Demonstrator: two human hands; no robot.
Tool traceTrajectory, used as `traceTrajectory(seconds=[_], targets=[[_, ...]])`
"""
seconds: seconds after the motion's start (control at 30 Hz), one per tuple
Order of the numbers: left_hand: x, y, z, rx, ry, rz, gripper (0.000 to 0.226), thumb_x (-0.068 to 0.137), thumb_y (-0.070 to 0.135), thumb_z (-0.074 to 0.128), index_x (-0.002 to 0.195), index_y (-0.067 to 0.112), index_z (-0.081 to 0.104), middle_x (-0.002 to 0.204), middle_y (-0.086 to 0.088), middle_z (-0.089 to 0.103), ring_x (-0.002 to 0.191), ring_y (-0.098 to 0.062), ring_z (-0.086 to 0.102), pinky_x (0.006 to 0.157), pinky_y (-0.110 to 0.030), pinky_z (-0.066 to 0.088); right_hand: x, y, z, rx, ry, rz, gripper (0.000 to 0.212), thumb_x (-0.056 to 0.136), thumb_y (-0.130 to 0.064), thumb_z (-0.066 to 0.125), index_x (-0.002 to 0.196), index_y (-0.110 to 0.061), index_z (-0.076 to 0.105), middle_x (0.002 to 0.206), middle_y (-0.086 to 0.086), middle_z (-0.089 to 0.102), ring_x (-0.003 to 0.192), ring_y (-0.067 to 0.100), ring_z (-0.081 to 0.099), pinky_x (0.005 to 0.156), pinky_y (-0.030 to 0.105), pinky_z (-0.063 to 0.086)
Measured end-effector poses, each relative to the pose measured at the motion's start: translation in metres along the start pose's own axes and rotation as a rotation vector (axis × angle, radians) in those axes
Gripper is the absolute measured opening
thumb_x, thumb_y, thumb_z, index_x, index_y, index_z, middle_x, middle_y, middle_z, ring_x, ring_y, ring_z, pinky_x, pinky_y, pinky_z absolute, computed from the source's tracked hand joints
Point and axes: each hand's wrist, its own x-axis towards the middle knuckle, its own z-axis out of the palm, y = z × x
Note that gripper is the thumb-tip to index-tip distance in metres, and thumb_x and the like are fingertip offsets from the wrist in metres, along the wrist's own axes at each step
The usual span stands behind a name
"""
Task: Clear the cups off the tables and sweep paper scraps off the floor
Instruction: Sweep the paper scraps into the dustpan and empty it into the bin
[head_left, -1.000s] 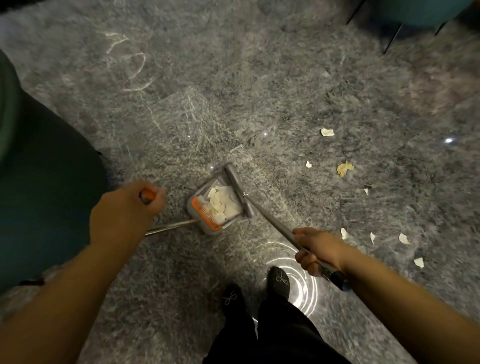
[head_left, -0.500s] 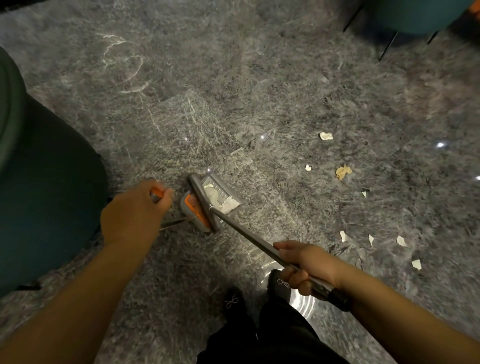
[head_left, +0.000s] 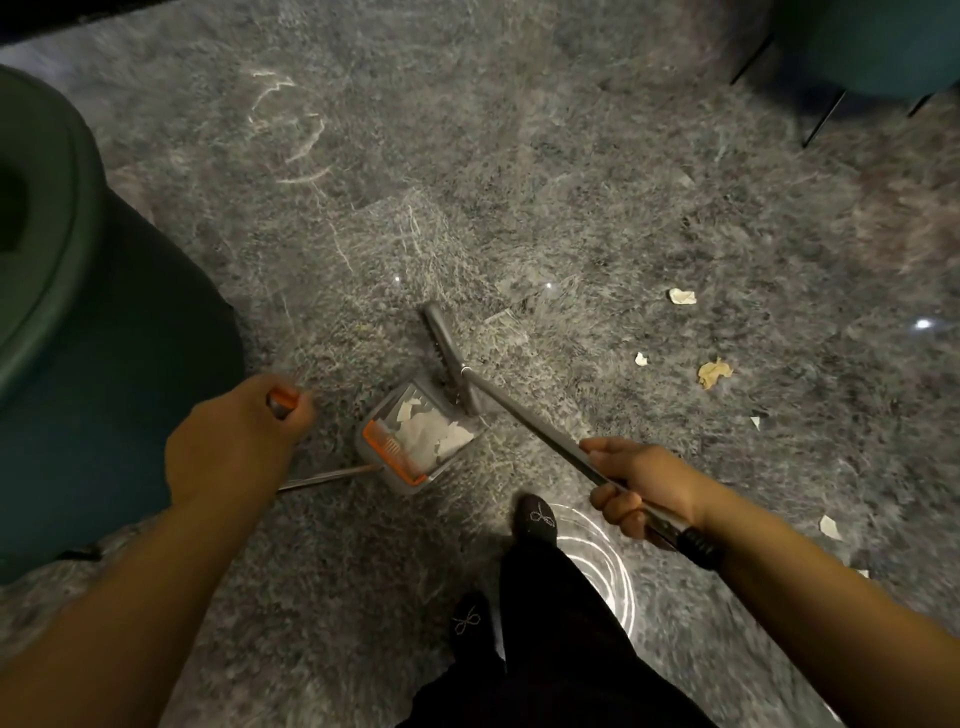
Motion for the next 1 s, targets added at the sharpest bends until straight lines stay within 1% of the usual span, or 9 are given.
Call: traceTrajectory(seconds=[0.13, 0.23, 0.3, 0.4, 0.5, 0.7, 0.77, 0.87, 1.0], targets=[[0.009, 0.009, 0.0, 0.02, 0.006, 0.008, 0.017, 0.087, 0.043, 0.066, 0.085, 0.026, 0.068, 0.067, -0.002, 0.056, 0.064, -0.027, 0.051, 0.057, -0.033, 0.039, 0.023, -0.035, -0.016, -0.029, 0.03, 0.031, 0.024, 0.105, -0.015, 0.031, 0.126, -0.025, 0.039, 0.053, 0.003, 0.034, 0.029, 0.005, 0.029, 0.031, 0.01, 0.027], [0.017, 0.012, -0.002, 0.049, 0.0, -0.008, 0.017, 0.086, 0.046, 0.065, 0.079, 0.03, 0.065, 0.064, 0.0, 0.056, 0.063, -0.027, 0.052, 0.057, -0.032, 0.04, 0.046, -0.063, -0.026, -0.091, 0.055, 0.043, 0.021, 0.106, -0.016, 0.029, 0.123, -0.024, 0.038, 0.051, 0.002, 0.034, 0.028, 0.005, 0.029, 0.029, 0.011, 0.028], [0.023, 0.012, -0.001, 0.082, -0.005, -0.033, 0.017, 0.085, 0.045, 0.066, 0.082, 0.029, 0.067, 0.067, -0.003, 0.06, 0.065, -0.03, 0.055, 0.058, -0.034, 0.043, 0.064, -0.08, -0.031, -0.158, 0.078, 0.041, 0.019, 0.105, -0.015, 0.029, 0.12, -0.022, 0.039, 0.053, 0.002, 0.033, 0.028, 0.005, 0.03, 0.03, 0.011, 0.028], [0.031, 0.013, 0.006, 0.103, -0.005, -0.063, 0.014, 0.086, 0.041, 0.068, 0.084, 0.027, 0.068, 0.06, 0.002, 0.05, 0.059, -0.024, 0.046, 0.056, -0.032, 0.039, 0.095, -0.101, -0.035, -0.258, 0.103, 0.055, 0.015, 0.105, -0.015, 0.028, 0.11, -0.019, 0.041, 0.051, 0.002, 0.034, 0.028, 0.005, 0.03, 0.031, 0.011, 0.029], [0.041, 0.017, 0.013, 0.133, -0.021, -0.08, 0.015, 0.087, 0.042, 0.066, 0.087, 0.027, 0.068, 0.057, 0.004, 0.047, 0.056, -0.022, 0.044, 0.053, -0.031, 0.035, 0.126, -0.113, -0.035, -0.35, 0.136, 0.07, 0.022, 0.104, -0.013, 0.024, 0.093, -0.019, 0.042, 0.054, 0.002, 0.033, 0.029, 0.006, 0.031, 0.033, 0.012, 0.03], [0.068, 0.021, 0.018, 0.185, -0.034, -0.09, 0.022, 0.087, 0.049, 0.064, 0.086, 0.027, 0.065, 0.062, 0.003, 0.051, 0.061, -0.022, 0.047, 0.053, -0.03, 0.035, 0.169, -0.113, -0.019, -0.512, 0.168, 0.117, 0.02, 0.099, -0.01, 0.023, 0.098, -0.013, 0.043, 0.053, 0.004, 0.039, 0.031, 0.009, 0.034, 0.037, 0.015, 0.031], [0.073, 0.021, 0.017, 0.182, -0.037, -0.096, 0.021, 0.087, 0.049, 0.064, 0.085, 0.028, 0.064, 0.061, 0.004, 0.05, 0.061, -0.022, 0.047, 0.053, -0.029, 0.034, 0.176, -0.107, -0.009, -0.604, 0.145, 0.132, 0.018, 0.098, -0.011, 0.025, 0.096, -0.012, 0.043, 0.051, 0.004, 0.039, 0.031, 0.01, 0.034, 0.04, 0.015, 0.03], [0.075, 0.016, 0.017, 0.179, -0.034, -0.103, 0.021, 0.087, 0.049, 0.064, 0.085, 0.028, 0.064, 0.062, 0.004, 0.051, 0.061, -0.022, 0.047, 0.053, -0.029, 0.035, 0.178, -0.095, 0.007, -0.793, 0.074, 0.139, 0.018, 0.096, -0.009, 0.026, 0.091, -0.008, 0.044, 0.04, 0.005, 0.045, 0.03, 0.014, 0.039, 0.041, 0.019, 0.036], [0.066, 0.007, 0.019, 0.183, -0.005, -0.106, 0.022, 0.087, 0.049, 0.065, 0.086, 0.027, 0.066, 0.058, 0.006, 0.046, 0.057, -0.02, 0.043, 0.049, -0.027, 0.029, 0.168, -0.074, 0.02, -0.835, -0.016, 0.188, 0.022, 0.098, -0.012, 0.027, 0.083, -0.009, 0.042, 0.037, 0.003, 0.044, 0.029, 0.013, 0.039, 0.037, 0.018, 0.036]])
